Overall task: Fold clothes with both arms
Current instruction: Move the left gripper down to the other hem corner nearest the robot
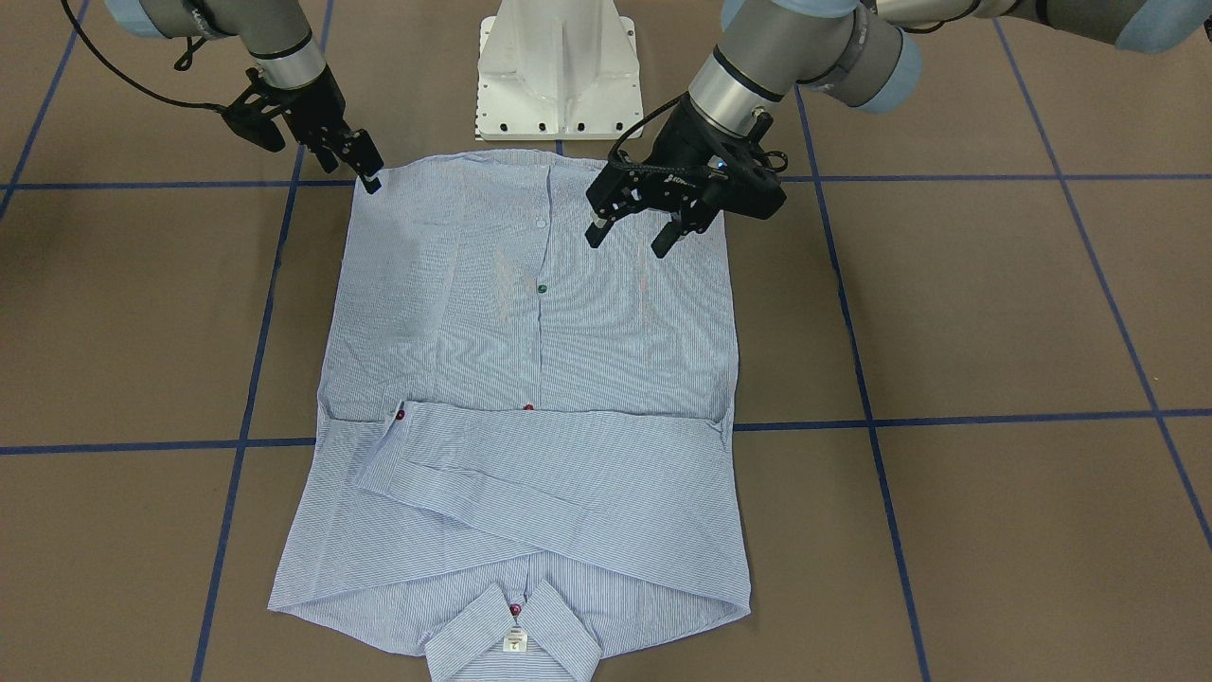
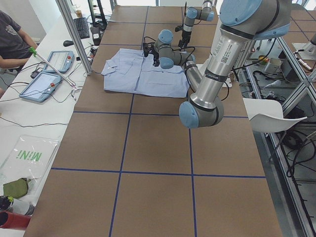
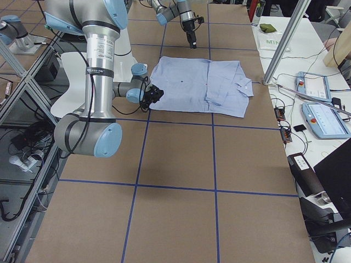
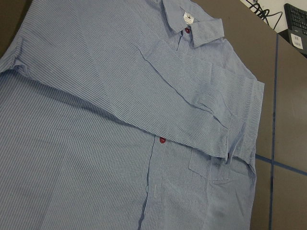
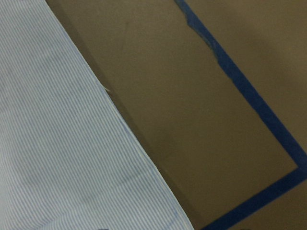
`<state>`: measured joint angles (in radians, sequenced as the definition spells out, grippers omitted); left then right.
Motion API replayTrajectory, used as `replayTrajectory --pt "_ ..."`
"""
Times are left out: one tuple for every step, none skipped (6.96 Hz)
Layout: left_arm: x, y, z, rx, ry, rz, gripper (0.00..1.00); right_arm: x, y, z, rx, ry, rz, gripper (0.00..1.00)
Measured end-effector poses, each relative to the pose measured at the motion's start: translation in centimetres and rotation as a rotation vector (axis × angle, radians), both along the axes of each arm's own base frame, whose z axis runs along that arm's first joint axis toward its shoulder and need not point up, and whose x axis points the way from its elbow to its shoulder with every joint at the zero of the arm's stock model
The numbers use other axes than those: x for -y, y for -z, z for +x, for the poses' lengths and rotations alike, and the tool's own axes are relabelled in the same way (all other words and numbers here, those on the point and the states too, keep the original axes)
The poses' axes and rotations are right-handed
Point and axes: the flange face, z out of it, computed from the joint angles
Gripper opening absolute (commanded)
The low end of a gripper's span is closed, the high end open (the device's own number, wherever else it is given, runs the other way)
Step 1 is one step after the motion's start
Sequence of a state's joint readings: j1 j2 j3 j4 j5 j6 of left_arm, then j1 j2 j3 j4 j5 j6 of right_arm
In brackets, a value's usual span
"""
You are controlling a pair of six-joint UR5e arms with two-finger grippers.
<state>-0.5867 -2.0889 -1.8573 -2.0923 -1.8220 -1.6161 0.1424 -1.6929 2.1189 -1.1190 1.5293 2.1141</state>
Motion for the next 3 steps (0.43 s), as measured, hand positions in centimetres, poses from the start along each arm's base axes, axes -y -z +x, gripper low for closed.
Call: replayTrajectory --pt "0.06 -0.13 0.07 0.001 0.003 -0.006 0.99 -0.66 -0.12 -0.38 -0.013 0.005 -0.004 0.87" --pt "0.08 -0.21 0.13 0.002 0.004 -0.010 0.99 -1.21 -0.18 -0.68 -0.019 0.010 -0.009 0.77" --pt "0.10 -0.31 0.18 0.003 0.004 -0.012 0.99 -1.63 -0.22 -1.00 -0.021 0.011 -0.018 0.68"
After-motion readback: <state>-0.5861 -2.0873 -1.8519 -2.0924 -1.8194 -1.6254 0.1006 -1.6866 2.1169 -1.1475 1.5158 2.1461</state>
